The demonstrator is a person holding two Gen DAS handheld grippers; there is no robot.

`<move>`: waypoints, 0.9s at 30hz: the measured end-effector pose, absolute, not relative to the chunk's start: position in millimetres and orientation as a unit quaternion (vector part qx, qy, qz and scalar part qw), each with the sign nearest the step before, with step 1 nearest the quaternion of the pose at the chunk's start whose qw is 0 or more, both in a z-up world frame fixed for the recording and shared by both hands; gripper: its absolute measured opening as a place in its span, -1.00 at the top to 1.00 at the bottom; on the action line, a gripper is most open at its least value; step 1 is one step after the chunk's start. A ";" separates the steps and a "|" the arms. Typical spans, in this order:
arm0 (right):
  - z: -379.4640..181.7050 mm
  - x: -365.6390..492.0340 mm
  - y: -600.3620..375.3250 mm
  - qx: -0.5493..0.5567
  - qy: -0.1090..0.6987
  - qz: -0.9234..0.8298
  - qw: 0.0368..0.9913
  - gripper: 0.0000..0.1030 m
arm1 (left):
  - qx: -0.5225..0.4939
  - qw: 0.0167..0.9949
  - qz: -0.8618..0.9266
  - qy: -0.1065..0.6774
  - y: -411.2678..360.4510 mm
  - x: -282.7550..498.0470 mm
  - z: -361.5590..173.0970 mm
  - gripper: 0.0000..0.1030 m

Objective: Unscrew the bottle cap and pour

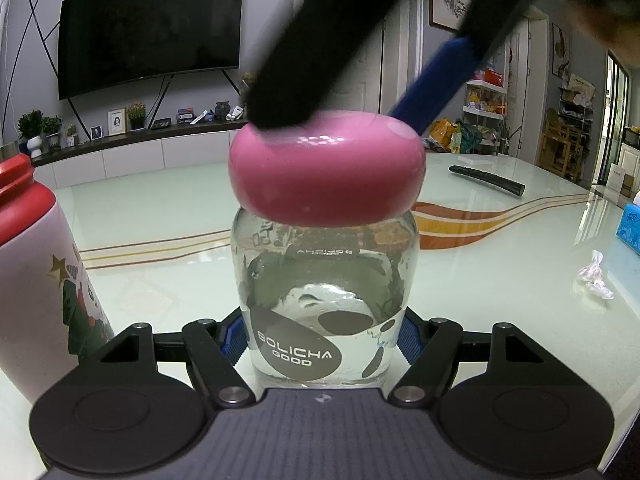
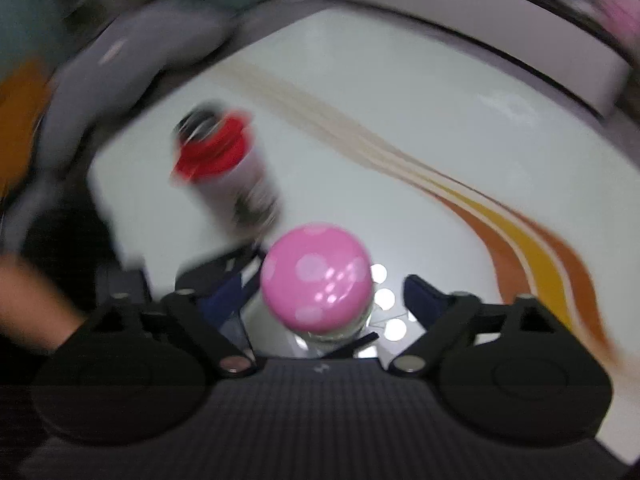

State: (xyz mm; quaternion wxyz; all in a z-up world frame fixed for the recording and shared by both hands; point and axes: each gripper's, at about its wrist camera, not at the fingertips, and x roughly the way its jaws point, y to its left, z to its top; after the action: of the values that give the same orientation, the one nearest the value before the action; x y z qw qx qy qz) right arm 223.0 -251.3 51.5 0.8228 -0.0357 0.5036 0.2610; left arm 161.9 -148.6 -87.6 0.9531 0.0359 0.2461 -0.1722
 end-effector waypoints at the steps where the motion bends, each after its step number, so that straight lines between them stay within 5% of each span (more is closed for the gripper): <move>1: 52.2 222.1 -252.2 -0.004 0.517 0.233 0.824 -0.78 | 0.036 0.953 -0.172 0.246 -148.1 162.7 -87.4 -0.43; 6: 53.1 214.6 -235.2 0.007 0.533 0.151 0.833 -0.59 | 0.036 0.953 -0.172 0.246 -146.3 165.9 -88.1 -0.43; 16: 48.4 216.8 -213.4 -0.033 0.530 0.101 0.841 -0.56 | 0.037 0.953 -0.172 0.245 -147.0 159.4 -91.3 -0.43; 21: 40.3 218.8 -205.0 -0.048 0.534 0.104 0.838 -0.25 | 0.036 0.953 -0.172 0.245 -146.3 157.6 -91.7 -0.43; 27: 41.7 217.2 -199.3 -0.084 0.534 0.124 0.832 -0.25 | 0.036 0.953 -0.172 0.245 -145.2 154.3 -92.6 -0.43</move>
State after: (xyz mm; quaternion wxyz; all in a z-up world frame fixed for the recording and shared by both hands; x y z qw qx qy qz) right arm 217.2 -199.3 41.7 0.8322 -0.0836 0.5339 0.1245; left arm 154.3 -145.2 -92.6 0.9533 0.0356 0.2454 -0.1723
